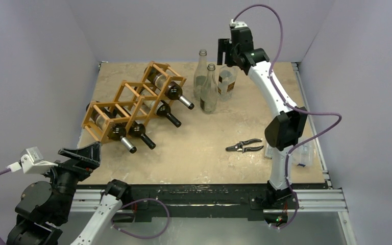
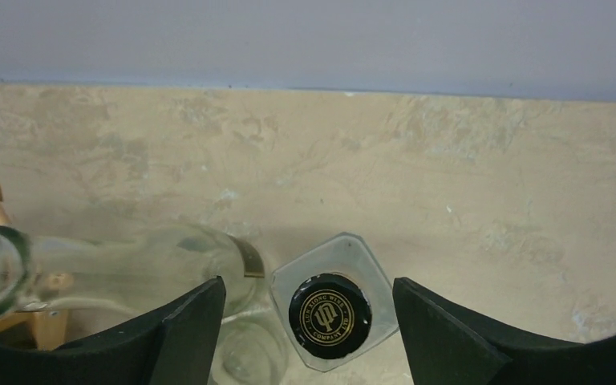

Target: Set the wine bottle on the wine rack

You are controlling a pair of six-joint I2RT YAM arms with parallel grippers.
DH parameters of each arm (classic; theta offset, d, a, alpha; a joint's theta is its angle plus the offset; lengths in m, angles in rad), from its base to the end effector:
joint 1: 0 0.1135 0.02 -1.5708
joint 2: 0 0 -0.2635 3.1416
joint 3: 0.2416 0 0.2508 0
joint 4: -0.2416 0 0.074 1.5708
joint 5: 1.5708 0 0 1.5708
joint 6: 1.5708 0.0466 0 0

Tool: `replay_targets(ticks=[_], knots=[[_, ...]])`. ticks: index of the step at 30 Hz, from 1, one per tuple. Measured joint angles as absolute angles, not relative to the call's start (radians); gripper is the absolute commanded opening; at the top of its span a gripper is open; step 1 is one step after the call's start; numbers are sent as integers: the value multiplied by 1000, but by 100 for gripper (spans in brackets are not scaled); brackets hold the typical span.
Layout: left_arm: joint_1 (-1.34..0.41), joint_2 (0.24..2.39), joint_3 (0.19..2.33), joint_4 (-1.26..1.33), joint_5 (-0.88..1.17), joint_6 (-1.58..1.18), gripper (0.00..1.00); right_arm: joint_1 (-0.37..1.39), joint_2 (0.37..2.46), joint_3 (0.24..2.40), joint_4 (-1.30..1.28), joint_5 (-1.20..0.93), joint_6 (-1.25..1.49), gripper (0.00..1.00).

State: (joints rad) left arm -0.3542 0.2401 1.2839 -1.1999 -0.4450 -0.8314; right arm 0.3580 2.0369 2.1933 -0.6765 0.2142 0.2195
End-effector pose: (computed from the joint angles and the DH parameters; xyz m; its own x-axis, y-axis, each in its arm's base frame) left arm -0.0406 0.0364 0.3988 -0.0349 -0.6981 -0.7151 -0.1655 0.7097 -0.6848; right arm 0.4468 0.1566 0.3867 -0.4912 0.0434 -0.8700 -0.0642 0.9942 0.0858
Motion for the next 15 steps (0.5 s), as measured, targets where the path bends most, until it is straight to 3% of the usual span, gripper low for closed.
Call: replay_targets(ticks=[10,15], knots=[[-354,240,1293,-1225,-448,-880,85,360,2070,2150,-656,277,209,63],[-354,240,1284,-1229,-443,-910,83,360,2067,2085,-616,293,193,50]])
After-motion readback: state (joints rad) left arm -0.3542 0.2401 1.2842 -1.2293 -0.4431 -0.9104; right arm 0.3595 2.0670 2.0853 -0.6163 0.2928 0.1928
